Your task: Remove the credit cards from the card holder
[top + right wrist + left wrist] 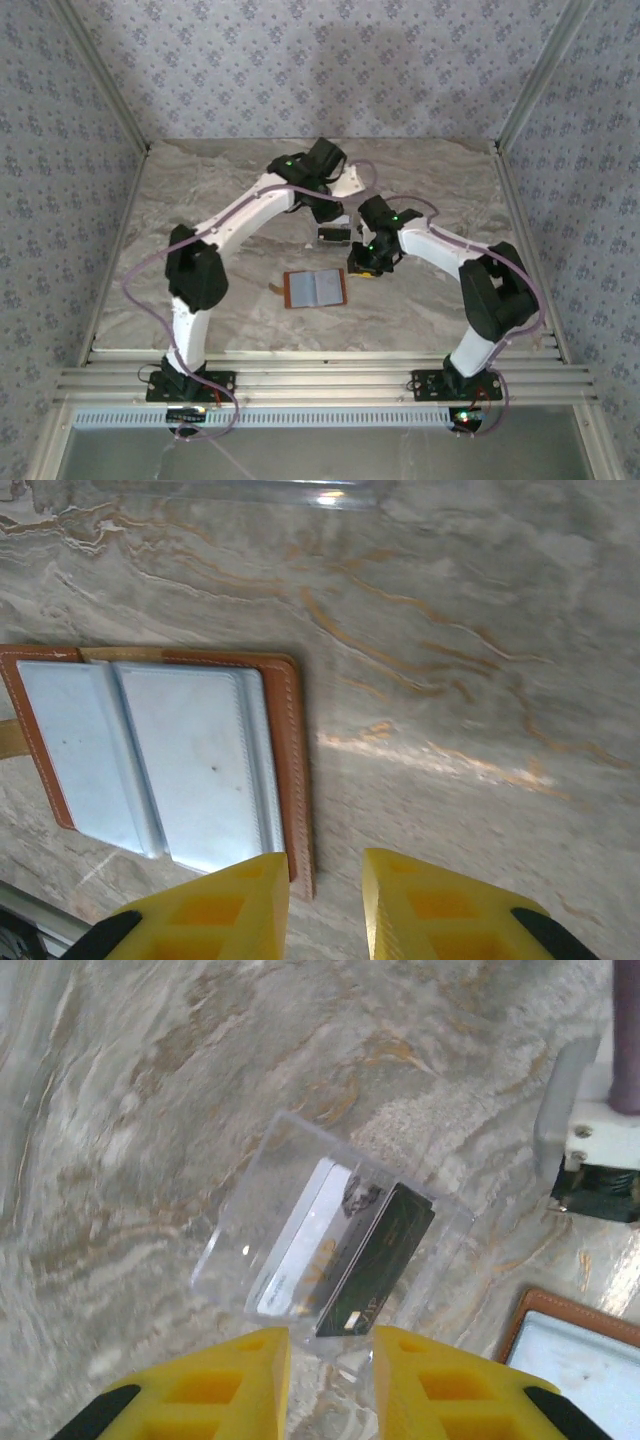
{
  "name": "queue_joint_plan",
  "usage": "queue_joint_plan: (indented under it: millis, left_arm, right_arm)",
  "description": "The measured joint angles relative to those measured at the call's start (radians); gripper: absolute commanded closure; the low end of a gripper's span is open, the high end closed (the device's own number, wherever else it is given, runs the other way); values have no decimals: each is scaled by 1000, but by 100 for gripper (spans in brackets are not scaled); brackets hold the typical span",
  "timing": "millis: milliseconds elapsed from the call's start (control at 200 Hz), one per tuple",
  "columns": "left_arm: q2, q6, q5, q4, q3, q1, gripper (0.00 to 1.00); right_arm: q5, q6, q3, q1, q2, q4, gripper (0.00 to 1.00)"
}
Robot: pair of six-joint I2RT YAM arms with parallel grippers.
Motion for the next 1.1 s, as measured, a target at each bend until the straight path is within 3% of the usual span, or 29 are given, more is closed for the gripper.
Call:
queue_joint_plan:
  millis: [225,510,750,1099]
  left_arm:
    - [-217,-249,2,170,-357,75,71]
    - [-415,-572,89,324,-644,140,70]
    - [-495,-776,102,381,-724,140,68]
    - [-612,-929,130,402,-824,140,61]
  right_arm:
    - [-21,0,77,40,106,16,72]
    - [-32,11,114,77,166,35,72]
    - [-28,34,66,94,168,57,72]
    - [-25,95,-3,154,121,67,72]
